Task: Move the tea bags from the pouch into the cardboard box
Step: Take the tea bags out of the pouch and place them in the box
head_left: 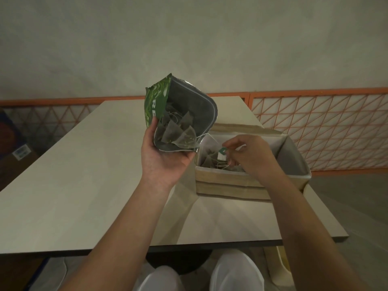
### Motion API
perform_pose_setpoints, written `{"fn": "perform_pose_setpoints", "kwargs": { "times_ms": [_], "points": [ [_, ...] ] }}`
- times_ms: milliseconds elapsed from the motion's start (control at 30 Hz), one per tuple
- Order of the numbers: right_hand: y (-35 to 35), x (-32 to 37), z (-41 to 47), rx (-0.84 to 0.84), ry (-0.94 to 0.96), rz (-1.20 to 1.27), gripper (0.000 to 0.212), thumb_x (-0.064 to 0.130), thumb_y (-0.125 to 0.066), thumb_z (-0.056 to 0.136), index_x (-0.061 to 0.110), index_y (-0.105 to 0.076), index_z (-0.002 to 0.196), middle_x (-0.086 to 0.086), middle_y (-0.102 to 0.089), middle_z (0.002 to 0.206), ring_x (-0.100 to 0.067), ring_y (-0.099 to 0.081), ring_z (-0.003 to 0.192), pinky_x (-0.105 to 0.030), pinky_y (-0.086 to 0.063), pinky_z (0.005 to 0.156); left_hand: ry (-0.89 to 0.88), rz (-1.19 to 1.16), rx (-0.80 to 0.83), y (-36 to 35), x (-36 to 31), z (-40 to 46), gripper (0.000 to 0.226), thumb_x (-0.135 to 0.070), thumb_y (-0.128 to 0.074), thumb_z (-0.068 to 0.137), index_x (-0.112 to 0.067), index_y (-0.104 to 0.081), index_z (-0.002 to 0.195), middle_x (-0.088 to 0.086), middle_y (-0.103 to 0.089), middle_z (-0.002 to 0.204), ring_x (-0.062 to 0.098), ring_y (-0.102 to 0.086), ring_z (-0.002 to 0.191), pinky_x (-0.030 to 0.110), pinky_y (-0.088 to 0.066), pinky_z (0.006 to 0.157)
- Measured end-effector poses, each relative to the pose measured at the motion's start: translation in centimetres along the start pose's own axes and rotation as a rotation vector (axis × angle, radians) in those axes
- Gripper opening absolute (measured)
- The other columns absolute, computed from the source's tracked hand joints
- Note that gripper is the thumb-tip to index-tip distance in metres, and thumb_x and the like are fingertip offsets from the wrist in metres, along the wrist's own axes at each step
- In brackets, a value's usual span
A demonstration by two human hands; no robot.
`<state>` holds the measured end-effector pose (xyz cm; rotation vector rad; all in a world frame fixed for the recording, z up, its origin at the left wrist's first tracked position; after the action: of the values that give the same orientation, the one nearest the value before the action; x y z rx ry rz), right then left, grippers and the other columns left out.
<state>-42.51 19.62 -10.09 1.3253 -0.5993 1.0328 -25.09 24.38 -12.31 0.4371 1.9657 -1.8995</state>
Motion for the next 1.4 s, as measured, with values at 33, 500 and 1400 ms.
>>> {"fn": "perform_pose_setpoints", "kwargs": {
  "times_ms": [33, 500, 1400],
  "points": [
    [0.1, 0.1, 0.0, -0.02, 0.006, -0.014, 0.018, 0.008, -0.068, 0.088, 0.025, -0.068, 0.085, 0.004, -0.067, 0.081, -0.005, -0.062, 0.054, -0.017, -0.052, 0.054, -0.002, 0.003, 0.0, -0.1, 0.0, 0.0, 0.058, -0.054, -0.055, 0.094, -0.021, -0.059, 0.142, 0.016, -0.06, 0.143, 0.035, -0.057, 0.132, 0.038, -0.059, 0.088],
    [2.7, 5.2, -0.1, -0.165, 0.136, 0.309, 0.018, 0.012, -0.052, 0.098, 0.017, -0.065, 0.109, 0.003, -0.075, 0.079, 0.006, -0.059, 0.059, -0.008, -0.038, 0.048, -0.004, 0.001, 0.018, -0.6, -0.5, -0.2, 0.057, -0.053, -0.054, 0.095, -0.02, -0.061, 0.14, 0.015, -0.059, 0.144, 0.034, -0.055, 0.134, 0.038, -0.059, 0.088],
    [-0.5, 1.7, -0.3, 0.069, 0.089, -0.018, 0.017, 0.02, -0.067, 0.09, 0.033, -0.074, 0.099, 0.013, -0.071, 0.096, 0.001, -0.061, 0.09, -0.011, -0.041, 0.067, -0.004, -0.022, 0.028, -0.4, -0.7, -0.3, 0.056, -0.051, -0.058, 0.091, -0.02, -0.062, 0.139, 0.016, -0.061, 0.142, 0.036, -0.061, 0.126, 0.039, -0.06, 0.086]
  ]
}}
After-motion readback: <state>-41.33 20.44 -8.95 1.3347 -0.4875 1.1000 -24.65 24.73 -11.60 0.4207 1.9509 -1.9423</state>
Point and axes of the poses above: each hand's wrist, its own z-axis towards the middle knuckle, its own y-axis out of the back of the hand, x = y × z, the point moved 10 cm from there along z, towards the middle knuckle
